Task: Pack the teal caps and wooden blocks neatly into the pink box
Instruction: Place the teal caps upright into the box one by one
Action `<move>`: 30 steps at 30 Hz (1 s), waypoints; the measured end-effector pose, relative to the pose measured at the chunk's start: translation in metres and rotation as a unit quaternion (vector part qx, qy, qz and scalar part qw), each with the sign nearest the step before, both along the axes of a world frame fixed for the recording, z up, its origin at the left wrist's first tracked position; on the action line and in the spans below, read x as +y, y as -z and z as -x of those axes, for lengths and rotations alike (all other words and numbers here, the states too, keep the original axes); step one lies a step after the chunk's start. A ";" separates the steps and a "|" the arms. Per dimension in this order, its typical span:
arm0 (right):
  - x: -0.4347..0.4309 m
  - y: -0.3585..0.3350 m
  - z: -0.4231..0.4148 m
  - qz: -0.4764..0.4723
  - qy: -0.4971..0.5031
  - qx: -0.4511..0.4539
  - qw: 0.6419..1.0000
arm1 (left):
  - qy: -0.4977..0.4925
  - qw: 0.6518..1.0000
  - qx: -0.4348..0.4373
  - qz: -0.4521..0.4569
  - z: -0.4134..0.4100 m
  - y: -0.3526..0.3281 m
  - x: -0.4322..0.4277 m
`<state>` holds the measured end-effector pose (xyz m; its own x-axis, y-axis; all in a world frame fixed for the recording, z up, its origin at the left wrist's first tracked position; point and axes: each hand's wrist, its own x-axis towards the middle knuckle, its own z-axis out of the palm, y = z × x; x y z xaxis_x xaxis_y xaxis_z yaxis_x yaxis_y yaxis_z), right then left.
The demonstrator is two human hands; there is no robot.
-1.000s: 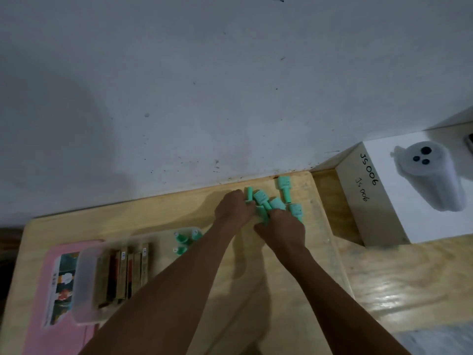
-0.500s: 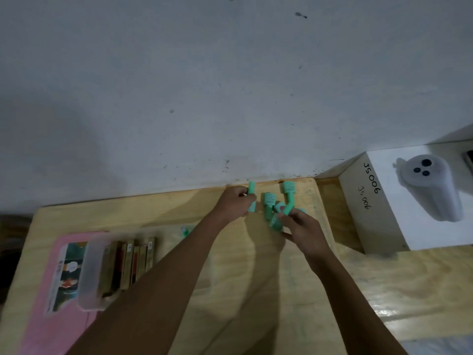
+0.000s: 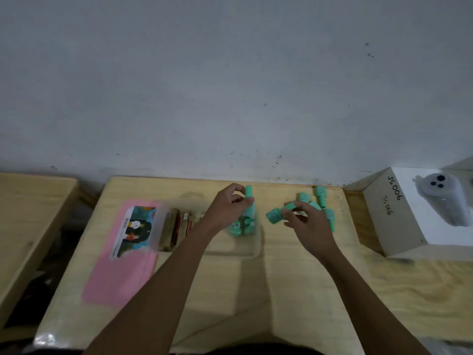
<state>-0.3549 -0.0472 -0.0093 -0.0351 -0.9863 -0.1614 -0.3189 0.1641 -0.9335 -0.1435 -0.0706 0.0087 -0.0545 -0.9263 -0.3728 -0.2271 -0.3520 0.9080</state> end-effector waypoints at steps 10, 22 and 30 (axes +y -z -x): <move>0.021 0.016 -0.046 0.113 -0.172 0.359 0.910 | -0.057 0.987 -0.124 0.082 -0.038 0.036 0.058; 0.017 0.043 -0.072 0.091 -0.230 0.507 0.826 | 0.005 0.970 -0.238 0.046 -0.026 0.070 0.065; 0.019 0.045 -0.063 0.076 -0.221 0.474 0.849 | 0.026 0.972 -0.233 0.020 -0.025 0.083 0.057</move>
<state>-0.2918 -0.0284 -0.0545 0.3017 -0.9435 -0.1371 -0.9377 -0.2676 -0.2218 -0.1184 -0.0137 -0.0740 0.0644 -0.9412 -0.3316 -0.6338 -0.2952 0.7150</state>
